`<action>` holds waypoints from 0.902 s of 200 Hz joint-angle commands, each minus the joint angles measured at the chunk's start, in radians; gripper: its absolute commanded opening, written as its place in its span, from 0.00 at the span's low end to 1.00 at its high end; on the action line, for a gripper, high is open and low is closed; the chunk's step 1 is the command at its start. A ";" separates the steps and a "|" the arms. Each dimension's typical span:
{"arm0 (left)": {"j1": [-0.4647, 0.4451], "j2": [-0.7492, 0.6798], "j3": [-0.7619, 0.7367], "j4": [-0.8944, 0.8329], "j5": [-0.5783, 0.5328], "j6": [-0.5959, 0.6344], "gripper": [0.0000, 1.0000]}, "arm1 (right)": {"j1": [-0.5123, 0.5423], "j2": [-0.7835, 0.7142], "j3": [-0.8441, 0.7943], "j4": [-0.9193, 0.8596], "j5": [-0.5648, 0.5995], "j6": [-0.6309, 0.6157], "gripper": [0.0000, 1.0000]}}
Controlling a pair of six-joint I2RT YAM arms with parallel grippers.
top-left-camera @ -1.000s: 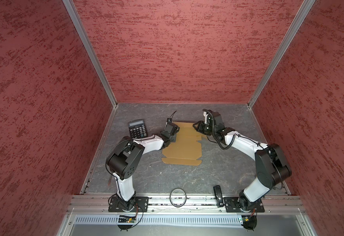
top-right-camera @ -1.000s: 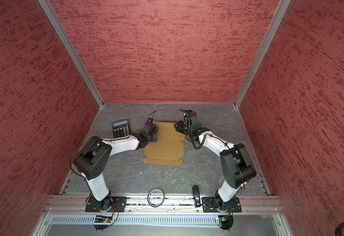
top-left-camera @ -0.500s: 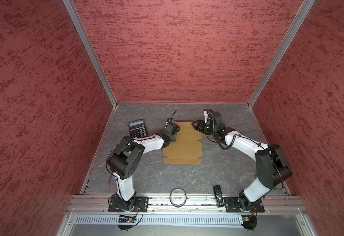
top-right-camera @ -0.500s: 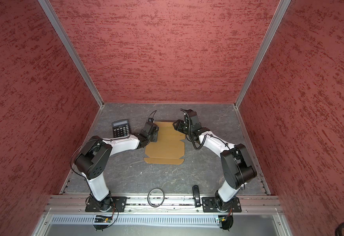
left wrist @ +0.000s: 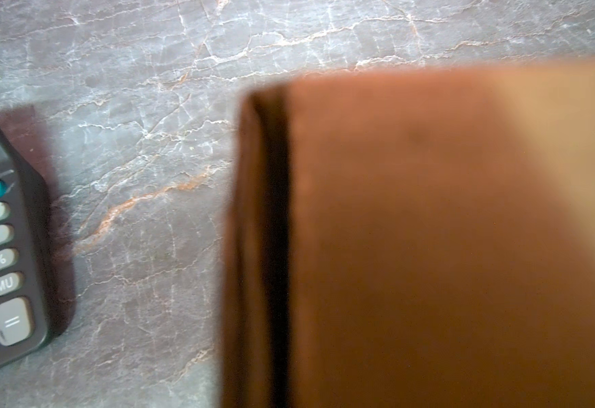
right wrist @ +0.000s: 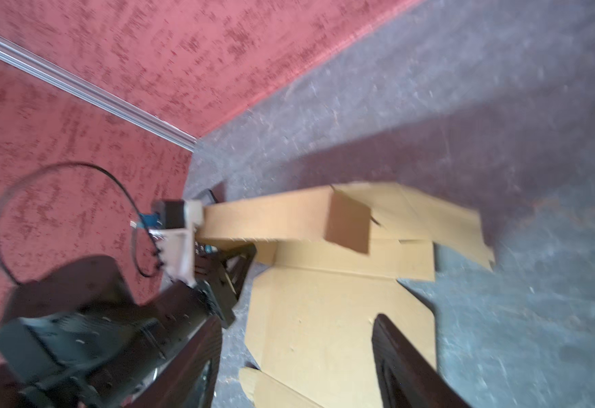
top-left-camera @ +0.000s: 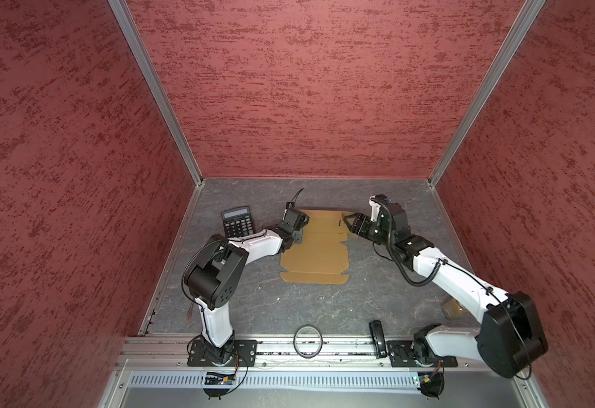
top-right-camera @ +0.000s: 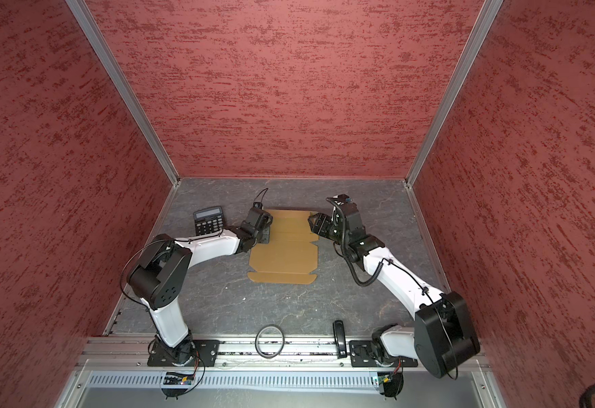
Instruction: Fold the paper box
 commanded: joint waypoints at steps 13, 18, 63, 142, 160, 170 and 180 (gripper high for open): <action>0.007 0.027 0.035 -0.023 0.012 -0.011 0.17 | 0.056 0.025 -0.060 0.042 0.031 -0.019 0.67; 0.006 0.031 0.038 -0.023 0.011 -0.010 0.17 | 0.066 0.031 -0.063 0.048 0.033 -0.024 0.67; 0.008 0.042 0.050 -0.019 0.024 -0.005 0.08 | 0.089 0.110 -0.103 0.121 0.071 -0.021 0.66; 0.019 0.036 0.065 -0.045 0.062 0.000 0.05 | 0.089 0.287 -0.054 0.156 0.181 -0.070 0.72; 0.022 0.039 0.079 -0.065 0.067 -0.001 0.04 | 0.089 0.326 -0.037 0.165 0.194 -0.079 0.73; 0.025 0.040 0.083 -0.072 0.069 0.000 0.05 | 0.089 0.343 -0.031 0.173 0.194 -0.083 0.73; 0.026 0.042 0.087 -0.077 0.073 0.001 0.04 | 0.089 0.361 -0.025 0.184 0.195 -0.086 0.74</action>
